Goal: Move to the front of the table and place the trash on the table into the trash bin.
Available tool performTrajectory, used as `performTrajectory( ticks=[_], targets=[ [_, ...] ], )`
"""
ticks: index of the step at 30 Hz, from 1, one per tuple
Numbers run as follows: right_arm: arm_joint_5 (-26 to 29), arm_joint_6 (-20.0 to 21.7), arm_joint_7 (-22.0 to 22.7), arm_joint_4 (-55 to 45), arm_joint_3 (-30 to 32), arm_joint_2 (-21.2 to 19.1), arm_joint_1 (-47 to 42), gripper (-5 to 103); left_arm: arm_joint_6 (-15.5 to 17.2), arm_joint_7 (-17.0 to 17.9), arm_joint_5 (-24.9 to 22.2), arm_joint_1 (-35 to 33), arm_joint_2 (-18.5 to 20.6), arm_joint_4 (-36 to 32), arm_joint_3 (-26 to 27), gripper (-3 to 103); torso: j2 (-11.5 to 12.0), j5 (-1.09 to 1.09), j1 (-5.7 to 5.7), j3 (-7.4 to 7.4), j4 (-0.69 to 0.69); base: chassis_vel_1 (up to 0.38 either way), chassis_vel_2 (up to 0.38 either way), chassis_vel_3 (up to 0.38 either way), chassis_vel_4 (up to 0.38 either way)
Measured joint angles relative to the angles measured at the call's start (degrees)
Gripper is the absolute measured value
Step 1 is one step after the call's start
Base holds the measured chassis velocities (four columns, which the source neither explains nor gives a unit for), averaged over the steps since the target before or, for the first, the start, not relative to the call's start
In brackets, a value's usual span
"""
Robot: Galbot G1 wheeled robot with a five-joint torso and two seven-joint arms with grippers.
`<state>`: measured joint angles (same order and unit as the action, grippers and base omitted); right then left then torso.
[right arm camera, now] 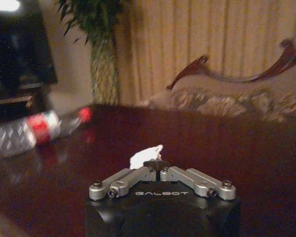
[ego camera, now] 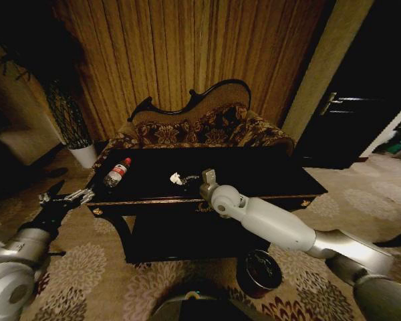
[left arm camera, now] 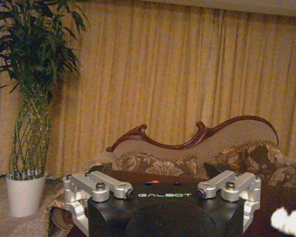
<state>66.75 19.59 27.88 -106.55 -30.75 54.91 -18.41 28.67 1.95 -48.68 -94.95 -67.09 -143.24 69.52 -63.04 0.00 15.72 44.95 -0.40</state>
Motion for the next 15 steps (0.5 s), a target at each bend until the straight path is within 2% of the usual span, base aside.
performTrajectory(
  ticks=[3,5,6,7,9,10,12,13,15],
  targets=[
    [-1.5,-0.2,1.6,-0.4,6.9,-2.3,-2.0,0,-0.7,-0.1,-1.3,0.5,0.7,0.2,1.1,100,0.0,0.01,0.0,0.0,-0.02,0.0,0.0,0.0,0.0],
    [-1.9,-0.3,1.9,-0.4,8.8,-3.2,-2.7,0,-0.8,-0.1,-1.7,0.5,0.8,0.3,1.5,100,0.0,0.01,0.0,0.0,-0.02,0.0,0.0,0.0,0.0],
    [-2.9,-0.8,2.0,-0.1,12.8,-4.9,-4.3,0,-0.9,-0.4,-2.1,0.5,0.9,0.5,2.0,100,0.0,0.01,0.0,0.0,-0.02,0.0,0.0,0.0,0.0],
    [-2.9,-0.8,2.0,-0.1,12.8,-4.9,-4.3,0,-0.9,-0.4,-2.1,0.5,0.9,0.5,2.0,100,0.0,0.01,0.0,0.0,-0.02,0.0,0.0,0.0,0.0],
    [-4.5,-1.6,1.7,0.4,19.1,-7.7,-7.7,0,-1.6,-1.2,-3.0,0.3,1.0,1.0,3.0,100,0.0,0.01,0.0,0.0,-0.02,0.0,0.0,0.0,0.0],
    [-4.5,-1.6,1.7,0.4,19.1,-7.7,-7.7,0,-1.6,-1.2,-3.0,0.3,1.0,1.0,3.0,100,0.0,0.01,0.0,0.0,-0.02,0.0,0.0,0.0,0.0],
    [-8.0,-2.9,-0.8,1.2,29.8,-13.6,-16.3,0,-4.1,-3.0,-4.0,0.1,1.5,2.5,4.1,100,0.0,0.01,0.0,0.0,-0.03,0.0,0.0,0.0,0.0],
    [-8.0,-2.9,-0.8,1.2,29.8,-13.6,-16.3,0,-4.1,-3.0,-4.0,0.1,1.5,2.5,4.1,100,0.0,0.01,0.0,0.0,-0.03,0.0,0.0,0.0,0.0],
    [-10.4,-4.3,-1.6,0.9,35.4,-17.1,-22.9,0,-5.2,-3.6,-4.5,0.3,2.0,3.6,4.4,100,0.0,0.05,0.0,0.0,-0.05,0.0,0.0,0.0,0.0]
  ],
)
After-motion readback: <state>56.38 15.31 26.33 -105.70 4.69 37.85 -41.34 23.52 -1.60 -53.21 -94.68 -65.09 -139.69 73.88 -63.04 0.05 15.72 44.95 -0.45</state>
